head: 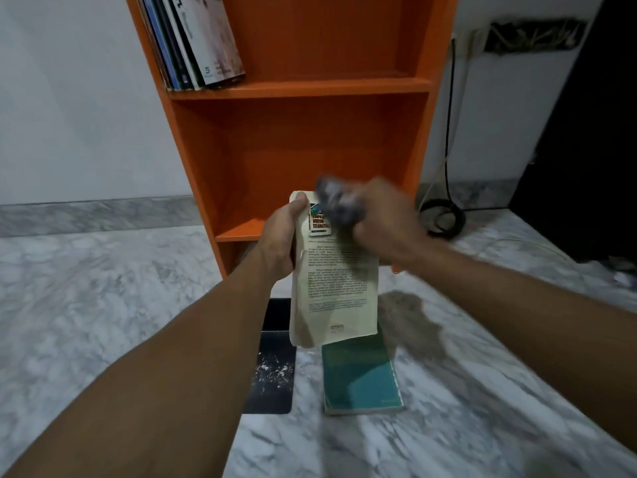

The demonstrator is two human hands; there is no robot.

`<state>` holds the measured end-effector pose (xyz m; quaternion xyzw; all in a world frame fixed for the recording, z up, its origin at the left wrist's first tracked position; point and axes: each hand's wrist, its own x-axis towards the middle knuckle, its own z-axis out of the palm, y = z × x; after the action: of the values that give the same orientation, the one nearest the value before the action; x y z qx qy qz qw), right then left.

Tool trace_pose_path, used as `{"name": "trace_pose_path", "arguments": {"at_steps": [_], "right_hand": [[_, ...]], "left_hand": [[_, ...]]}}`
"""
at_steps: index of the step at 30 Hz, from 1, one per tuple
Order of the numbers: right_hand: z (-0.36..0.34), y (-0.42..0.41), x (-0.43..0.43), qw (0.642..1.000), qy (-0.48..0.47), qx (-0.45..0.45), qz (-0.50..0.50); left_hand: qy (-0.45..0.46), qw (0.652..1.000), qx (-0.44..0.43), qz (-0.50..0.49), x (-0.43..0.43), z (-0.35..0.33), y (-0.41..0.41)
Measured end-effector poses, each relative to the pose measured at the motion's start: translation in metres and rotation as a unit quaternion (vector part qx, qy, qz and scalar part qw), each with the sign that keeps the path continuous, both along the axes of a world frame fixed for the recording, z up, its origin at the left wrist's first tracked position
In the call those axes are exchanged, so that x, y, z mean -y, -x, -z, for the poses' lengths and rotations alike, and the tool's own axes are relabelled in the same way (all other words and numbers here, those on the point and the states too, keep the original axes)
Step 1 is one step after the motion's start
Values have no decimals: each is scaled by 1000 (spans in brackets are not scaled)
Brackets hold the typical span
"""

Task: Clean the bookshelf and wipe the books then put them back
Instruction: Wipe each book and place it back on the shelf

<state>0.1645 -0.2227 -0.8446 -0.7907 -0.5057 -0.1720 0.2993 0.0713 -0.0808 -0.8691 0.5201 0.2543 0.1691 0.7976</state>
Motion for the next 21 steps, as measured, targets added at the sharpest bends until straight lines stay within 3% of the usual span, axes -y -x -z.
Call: {"name": "trace_pose_path", "arguments": {"at_steps": [3,5,7,8,11,13,14,18,20,21], "right_hand": [[72,49,31,988,62,40,-138],[106,66,58,942,193,94,-258],[103,67,72,911,311,75,-259],[87,62,70,923,305,45,-230],[30,22,50,992,96,4,-82],[-15,-7,33,998,-51,8,27],[-29,-13,22,995,-81,17,49],[23,11,16,1000,5,-11,22],[75,38,41,994,51,54,-74],[94,47,56,978,134,72,-139]], "left_hand": [[39,999,15,-13,0,-2,3],[48,998,23,-24,-4,-1,11],[31,998,30,-40,-8,0,18],[23,998,34,-52,-10,1,18],[-12,996,36,-86,-15,6,16],[-33,995,25,-90,-14,8,13],[-35,995,24,-86,-14,9,10],[-2,997,35,-64,-7,1,-3],[25,997,44,-59,-10,0,-6],[26,997,43,-64,-10,-2,-5]]}}
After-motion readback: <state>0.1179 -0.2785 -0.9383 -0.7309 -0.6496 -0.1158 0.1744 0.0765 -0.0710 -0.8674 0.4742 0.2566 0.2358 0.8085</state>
